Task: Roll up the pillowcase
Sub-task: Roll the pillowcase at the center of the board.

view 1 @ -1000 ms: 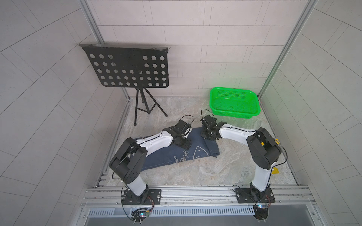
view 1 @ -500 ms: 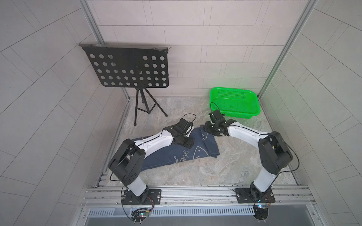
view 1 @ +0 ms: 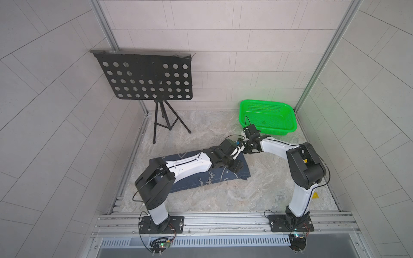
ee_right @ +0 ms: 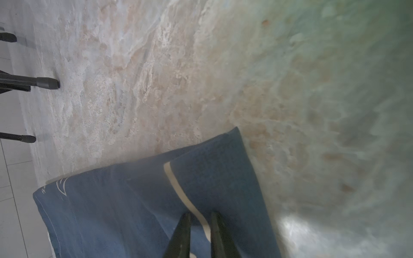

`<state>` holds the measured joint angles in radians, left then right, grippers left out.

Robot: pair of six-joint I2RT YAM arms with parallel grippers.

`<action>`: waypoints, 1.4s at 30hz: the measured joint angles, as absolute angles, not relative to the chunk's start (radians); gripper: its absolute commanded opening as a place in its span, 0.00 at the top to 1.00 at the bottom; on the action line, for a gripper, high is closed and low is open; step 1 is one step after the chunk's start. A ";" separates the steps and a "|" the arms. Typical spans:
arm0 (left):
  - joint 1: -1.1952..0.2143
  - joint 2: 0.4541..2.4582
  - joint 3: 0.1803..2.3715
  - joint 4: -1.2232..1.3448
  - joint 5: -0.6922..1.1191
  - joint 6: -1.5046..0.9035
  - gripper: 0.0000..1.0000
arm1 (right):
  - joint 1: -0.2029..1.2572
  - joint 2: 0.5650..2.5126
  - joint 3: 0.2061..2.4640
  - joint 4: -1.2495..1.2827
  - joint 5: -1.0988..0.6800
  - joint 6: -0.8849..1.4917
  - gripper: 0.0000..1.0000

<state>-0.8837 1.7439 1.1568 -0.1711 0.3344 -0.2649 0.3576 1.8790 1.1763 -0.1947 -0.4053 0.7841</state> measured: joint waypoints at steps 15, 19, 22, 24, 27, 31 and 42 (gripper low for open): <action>-0.891 1.932 1.191 -0.140 0.330 -0.181 0.43 | 0.314 1.998 1.186 -0.011 -0.555 0.816 0.79; -0.898 1.933 1.180 -0.147 0.319 -0.156 0.43 | 0.307 1.997 1.186 0.006 -0.567 0.815 0.74; -0.908 1.935 1.164 -0.157 0.305 -0.130 0.43 | 0.290 1.997 1.188 0.007 -0.579 0.804 0.71; -0.915 1.936 1.161 -0.155 0.292 -0.111 0.43 | 0.274 1.997 1.196 0.004 -0.590 0.793 0.69; -0.920 1.936 1.160 -0.155 0.283 -0.096 0.43 | 0.245 1.981 1.202 -0.005 -0.607 0.771 0.62; -0.922 1.934 1.160 -0.157 0.279 -0.088 0.42 | 0.199 1.894 1.197 -0.070 -0.622 0.710 0.52; -0.908 1.799 1.191 -0.283 0.320 -0.101 0.40 | 0.131 1.634 0.942 -0.205 -0.674 0.548 0.40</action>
<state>-0.9077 1.7992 1.1908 -0.2829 0.3202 -0.1005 0.1307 1.6337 0.9424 -0.2050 -0.6739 0.5480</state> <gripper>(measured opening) 0.597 0.595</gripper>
